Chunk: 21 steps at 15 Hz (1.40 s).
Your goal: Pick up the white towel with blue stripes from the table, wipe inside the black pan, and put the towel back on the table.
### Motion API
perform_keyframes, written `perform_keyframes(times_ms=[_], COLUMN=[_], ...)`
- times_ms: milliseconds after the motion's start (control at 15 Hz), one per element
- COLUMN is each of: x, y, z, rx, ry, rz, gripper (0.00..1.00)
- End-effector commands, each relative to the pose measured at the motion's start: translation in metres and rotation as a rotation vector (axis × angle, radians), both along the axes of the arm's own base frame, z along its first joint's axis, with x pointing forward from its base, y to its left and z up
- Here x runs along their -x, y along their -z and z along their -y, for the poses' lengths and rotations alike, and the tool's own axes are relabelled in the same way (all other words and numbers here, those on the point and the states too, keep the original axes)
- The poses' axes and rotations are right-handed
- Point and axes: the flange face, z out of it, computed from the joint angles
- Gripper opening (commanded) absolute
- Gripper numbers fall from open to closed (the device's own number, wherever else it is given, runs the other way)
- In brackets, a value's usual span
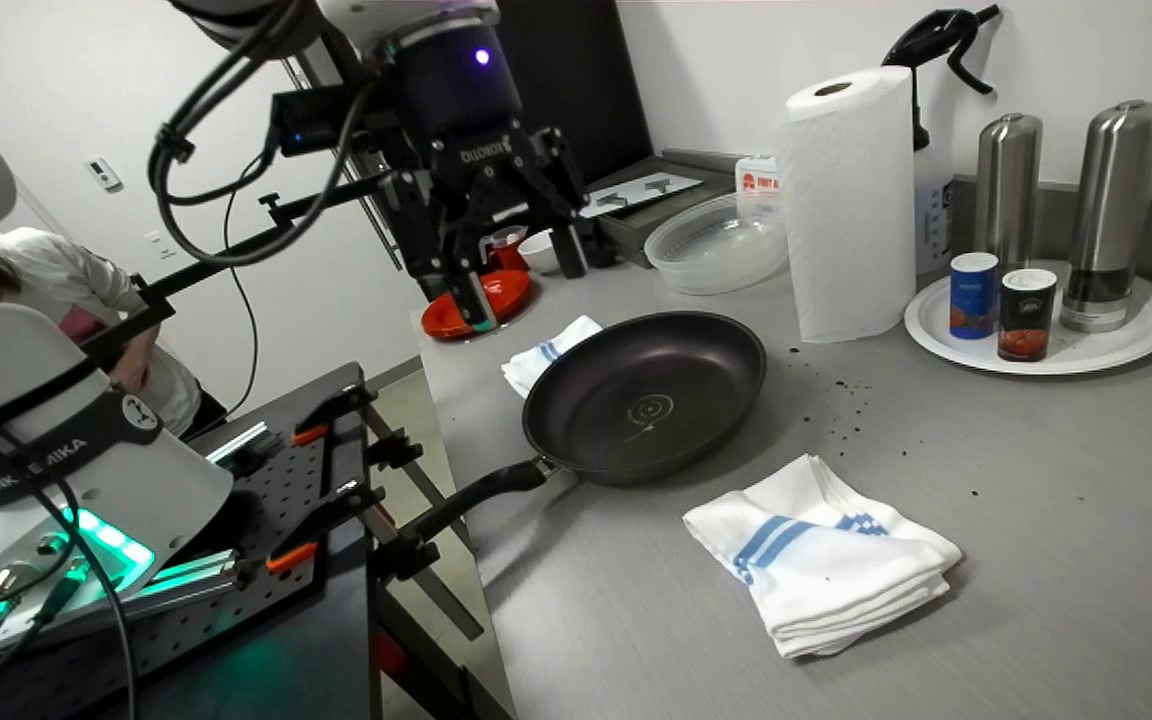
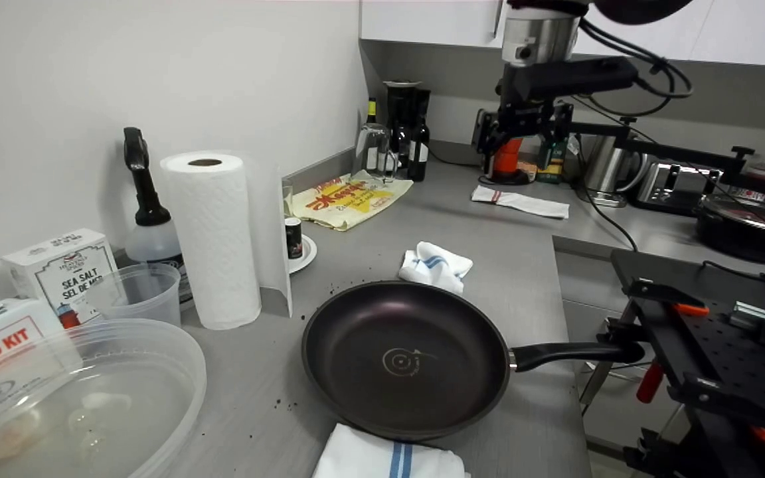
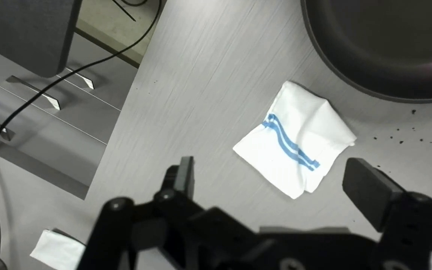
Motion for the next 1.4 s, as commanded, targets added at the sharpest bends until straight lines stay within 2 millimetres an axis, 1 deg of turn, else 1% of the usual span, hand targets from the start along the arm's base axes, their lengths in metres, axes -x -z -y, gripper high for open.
perform_keyframes(times_ms=[0,267,400,467,667,933,1333], x=[-0.035,-0.062,-0.071,-0.072,-0.076,-0.081,-0.088], y=[0.041,0.079,0.095,0.110,0.133,0.151,0.161], z=[0.020,0.027,0.031,0.031,0.037,0.046,0.052], rx=[-0.012,-0.104,-0.156,-0.181,-0.229,-0.257,-0.265], ry=[0.031,-0.034,-0.079,-0.100,-0.147,-0.165,-0.131], rz=[-0.026,-0.042,-0.056,-0.066,-0.096,-0.116,-0.122], gripper=[1.00,1.00,1.00,1.00,1.00,1.00,1.00])
